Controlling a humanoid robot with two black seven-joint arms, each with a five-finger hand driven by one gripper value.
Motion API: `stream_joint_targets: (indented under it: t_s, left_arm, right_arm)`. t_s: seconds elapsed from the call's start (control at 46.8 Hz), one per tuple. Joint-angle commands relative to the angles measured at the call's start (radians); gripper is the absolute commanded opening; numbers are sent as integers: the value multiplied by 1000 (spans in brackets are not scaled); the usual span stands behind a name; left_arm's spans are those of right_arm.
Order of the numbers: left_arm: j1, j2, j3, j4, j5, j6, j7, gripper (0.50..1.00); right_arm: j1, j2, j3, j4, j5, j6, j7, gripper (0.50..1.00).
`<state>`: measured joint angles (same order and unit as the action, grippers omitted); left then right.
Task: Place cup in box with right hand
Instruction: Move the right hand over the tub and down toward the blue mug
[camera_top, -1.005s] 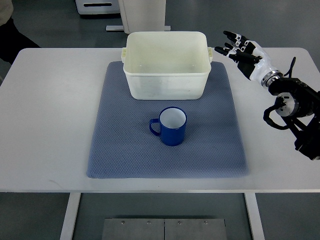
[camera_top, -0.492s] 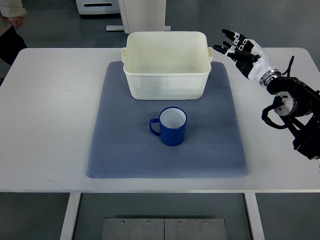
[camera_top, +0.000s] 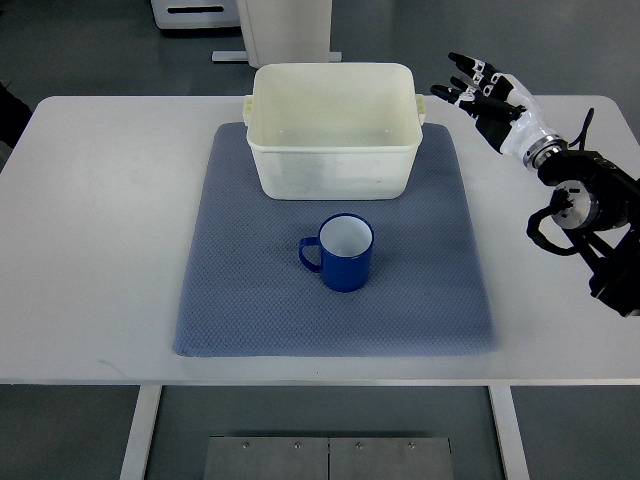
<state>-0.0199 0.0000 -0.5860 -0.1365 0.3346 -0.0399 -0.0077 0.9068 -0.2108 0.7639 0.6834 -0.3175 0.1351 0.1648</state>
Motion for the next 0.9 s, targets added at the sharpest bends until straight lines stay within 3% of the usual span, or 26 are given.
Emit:
stream_joint_targets:
  t_s: [0.0, 0.342, 0.877]
  left_arm:
    - [0, 0, 0, 0, 0, 0, 0, 1000]
    - [0, 0, 0, 0, 0, 0, 0, 1000]
    - [0, 0, 0, 0, 0, 0, 0, 1000]
  right_arm:
    - [3, -1, 0, -1, 0, 0, -1, 1000]
    - [15, -10, 3, 42, 0, 1, -1, 1000]
    - [12, -56, -100, 406, -66, 5, -1, 1000]
